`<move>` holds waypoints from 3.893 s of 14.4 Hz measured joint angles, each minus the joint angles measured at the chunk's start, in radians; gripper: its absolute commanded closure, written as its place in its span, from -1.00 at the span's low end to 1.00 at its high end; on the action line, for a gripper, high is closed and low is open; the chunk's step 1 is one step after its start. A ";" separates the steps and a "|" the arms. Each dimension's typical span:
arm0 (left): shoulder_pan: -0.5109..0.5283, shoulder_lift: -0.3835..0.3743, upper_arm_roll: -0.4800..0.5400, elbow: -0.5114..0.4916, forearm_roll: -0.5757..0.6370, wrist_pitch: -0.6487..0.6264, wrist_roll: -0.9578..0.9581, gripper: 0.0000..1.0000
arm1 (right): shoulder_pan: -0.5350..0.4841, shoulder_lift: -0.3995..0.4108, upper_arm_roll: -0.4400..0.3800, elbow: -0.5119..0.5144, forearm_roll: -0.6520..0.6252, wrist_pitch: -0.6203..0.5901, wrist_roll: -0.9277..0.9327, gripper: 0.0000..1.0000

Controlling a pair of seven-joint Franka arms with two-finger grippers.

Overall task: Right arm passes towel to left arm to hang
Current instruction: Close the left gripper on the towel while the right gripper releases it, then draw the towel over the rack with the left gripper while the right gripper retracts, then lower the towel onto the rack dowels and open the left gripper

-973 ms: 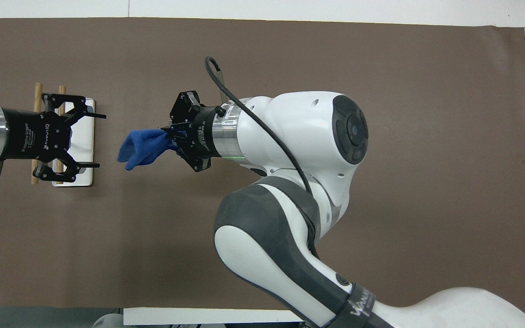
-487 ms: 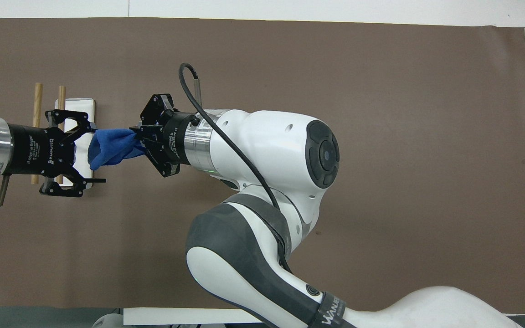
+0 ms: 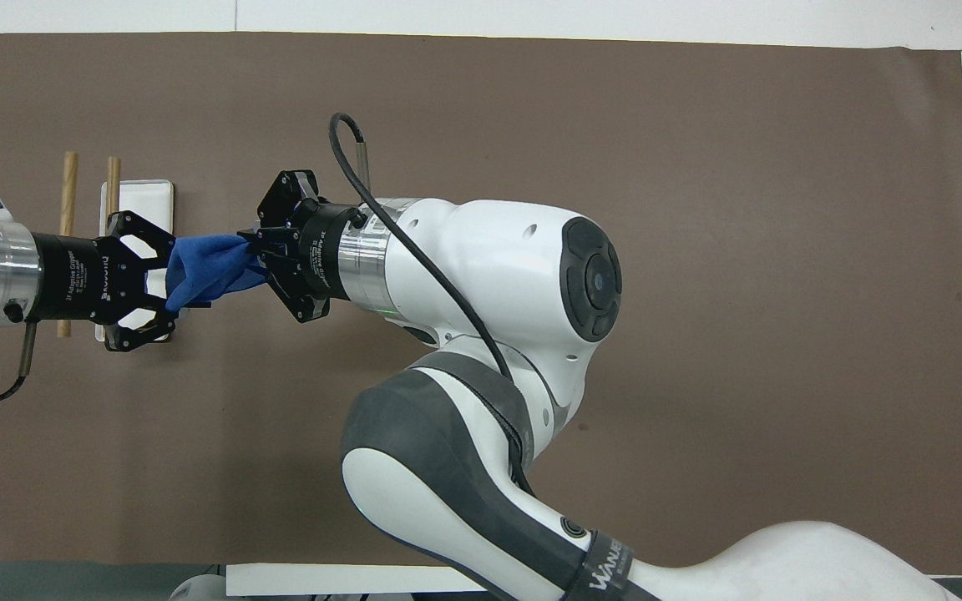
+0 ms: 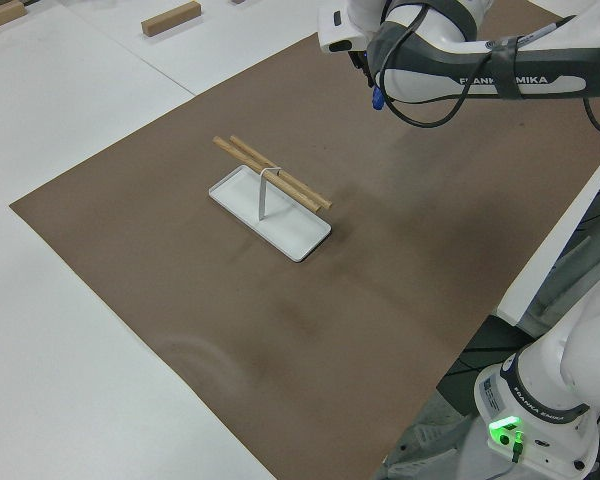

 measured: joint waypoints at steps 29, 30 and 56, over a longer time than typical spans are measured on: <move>0.048 0.087 0.023 0.133 0.127 0.124 0.852 1.00 | -0.177 -0.059 -0.071 -0.199 -0.163 -0.039 -0.846 -1.00; 0.048 0.092 0.023 0.133 0.140 0.154 0.961 1.00 | -0.201 -0.082 -0.102 -0.229 -0.170 -0.085 -0.972 -1.00; 0.243 0.296 0.025 0.322 0.254 0.346 2.274 0.98 | -0.046 -0.348 -0.951 -0.108 -0.493 -0.965 -1.749 -1.00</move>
